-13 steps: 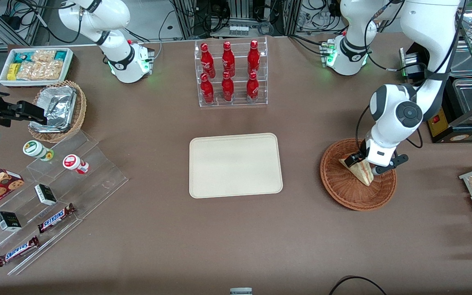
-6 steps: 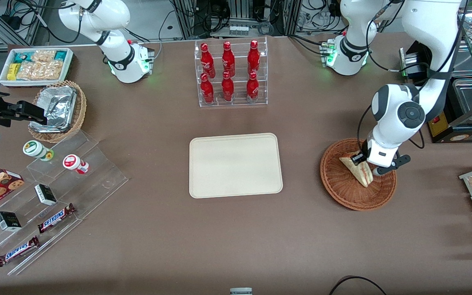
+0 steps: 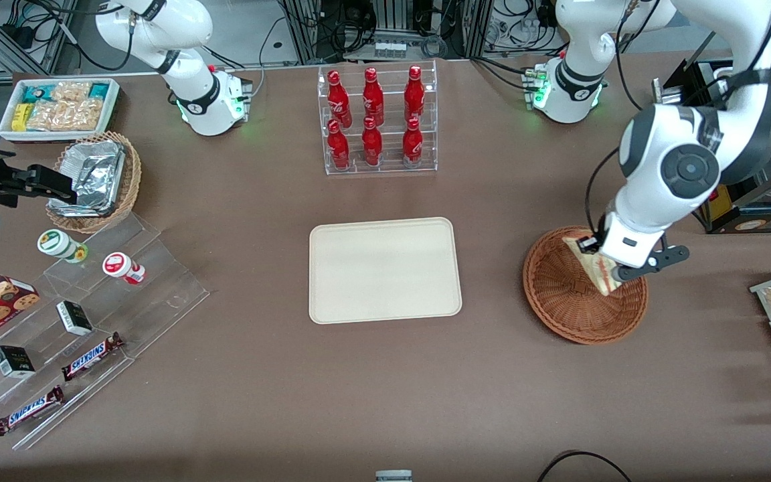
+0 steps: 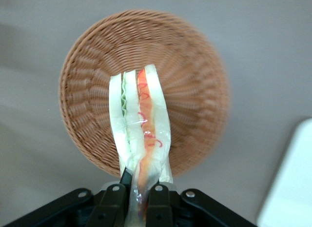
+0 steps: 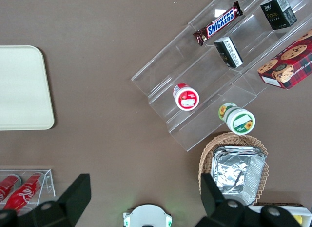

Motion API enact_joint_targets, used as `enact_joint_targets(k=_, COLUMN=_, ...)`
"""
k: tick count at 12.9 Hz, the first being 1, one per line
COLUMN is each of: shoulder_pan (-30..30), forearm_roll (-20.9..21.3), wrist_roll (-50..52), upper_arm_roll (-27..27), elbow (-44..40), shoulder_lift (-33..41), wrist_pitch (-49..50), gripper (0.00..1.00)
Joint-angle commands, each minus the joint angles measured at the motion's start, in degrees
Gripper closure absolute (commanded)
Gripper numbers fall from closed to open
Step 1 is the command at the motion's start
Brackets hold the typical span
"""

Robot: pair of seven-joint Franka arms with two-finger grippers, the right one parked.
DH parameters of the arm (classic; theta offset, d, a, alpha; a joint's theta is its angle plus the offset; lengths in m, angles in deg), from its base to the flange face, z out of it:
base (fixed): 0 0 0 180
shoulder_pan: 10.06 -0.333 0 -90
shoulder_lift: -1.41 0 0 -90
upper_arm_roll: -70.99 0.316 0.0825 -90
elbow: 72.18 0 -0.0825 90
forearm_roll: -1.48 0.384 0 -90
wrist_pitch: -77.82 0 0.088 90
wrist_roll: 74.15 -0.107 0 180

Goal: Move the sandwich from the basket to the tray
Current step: 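Carry the sandwich with the left gripper over the cream tray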

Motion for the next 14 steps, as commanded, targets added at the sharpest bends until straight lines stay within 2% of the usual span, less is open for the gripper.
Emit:
enact_joint_targets(k=1, shoulder_pan=6.1, forearm_roll=-2.9, wrist_roll=2.3, upper_arm_roll=-0.2, elbow=-9.6, shoulder_lift=-5.2, wrist_pitch=5.3, gripper=1.0)
enact_joint_targets(k=4, shoulder_pan=13.8, forearm_roll=-3.5, wrist_roll=2.5, upper_arm_roll=-0.2, elbow=-16.1, shoulder_lift=-10.7, wrist_pitch=5.2, gripper=1.0)
enact_joint_targets(k=8, shoulder_pan=21.4, forearm_roll=-3.9, wrist_roll=9.3, upper_arm_roll=-0.2, elbow=-24.6, shoulder_lift=-19.3, wrist_pitch=4.8, gripper=1.0)
enact_joint_targets(k=11, shoulder_pan=26.1, forearm_roll=-4.0, wrist_roll=9.5, upper_arm_roll=-0.2, elbow=-27.3, shoulder_lift=-24.5, wrist_pitch=3.4, gripper=1.0)
enact_joint_targets(k=14, shoulder_pan=27.8, forearm_roll=-4.1, wrist_roll=10.9, upper_arm_roll=-0.3, elbow=-27.3, shoulder_lift=-28.5, wrist_pitch=-4.1, gripper=1.0)
